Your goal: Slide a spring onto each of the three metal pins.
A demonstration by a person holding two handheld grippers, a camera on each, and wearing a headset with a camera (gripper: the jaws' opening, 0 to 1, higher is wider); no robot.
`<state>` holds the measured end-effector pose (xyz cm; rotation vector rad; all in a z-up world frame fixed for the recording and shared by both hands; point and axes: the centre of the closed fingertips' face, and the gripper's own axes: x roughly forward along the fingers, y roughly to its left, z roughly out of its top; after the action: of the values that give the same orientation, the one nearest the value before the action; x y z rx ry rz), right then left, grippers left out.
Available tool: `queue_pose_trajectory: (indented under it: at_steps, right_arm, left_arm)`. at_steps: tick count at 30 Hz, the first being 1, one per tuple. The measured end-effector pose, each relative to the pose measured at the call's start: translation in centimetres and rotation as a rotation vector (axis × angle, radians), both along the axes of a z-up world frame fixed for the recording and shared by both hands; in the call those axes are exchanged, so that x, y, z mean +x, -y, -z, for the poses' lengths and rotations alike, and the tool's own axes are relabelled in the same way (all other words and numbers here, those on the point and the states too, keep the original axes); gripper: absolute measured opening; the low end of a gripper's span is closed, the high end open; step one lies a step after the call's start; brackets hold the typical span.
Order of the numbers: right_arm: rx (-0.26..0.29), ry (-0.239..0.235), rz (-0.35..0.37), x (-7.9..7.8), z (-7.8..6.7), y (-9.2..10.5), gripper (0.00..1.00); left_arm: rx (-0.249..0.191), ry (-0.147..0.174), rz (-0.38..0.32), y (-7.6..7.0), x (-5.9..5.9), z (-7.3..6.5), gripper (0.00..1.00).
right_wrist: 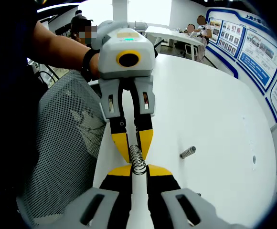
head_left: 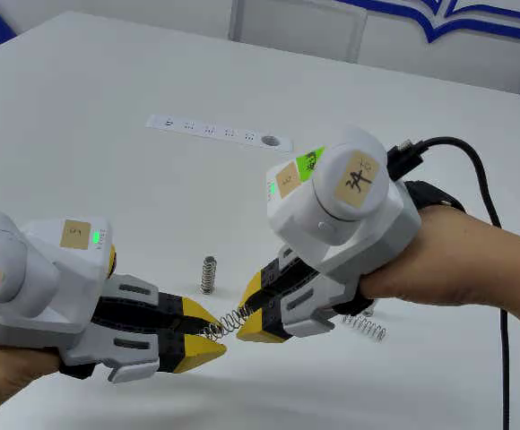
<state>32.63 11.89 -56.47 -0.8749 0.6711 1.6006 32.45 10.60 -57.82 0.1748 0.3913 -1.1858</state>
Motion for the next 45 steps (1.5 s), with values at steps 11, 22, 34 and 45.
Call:
queue_pose_trajectory:
  at_steps: [11,22,34,45]
  right_arm:
    - [0.003,0.003,-0.028,-0.6,-0.5,-1.1,0.12]
    - [0.002,0.001,-0.034,-0.6,-0.6,-1.6,0.13]
    - [-0.001,0.004,-0.041,-0.6,-0.6,-1.8,0.12]
    - [-0.007,0.016,-0.020,0.7,-1.0,-1.2,0.12]
  left_arm:
    - [0.011,0.000,0.002,0.0,0.0,0.2,0.10]
    - [0.011,0.000,0.003,0.1,0.2,0.2,0.10]
    - [0.012,0.003,-0.002,0.3,0.6,0.2,0.11]
    - [0.004,-0.008,-0.042,-0.5,0.9,0.2,0.17]
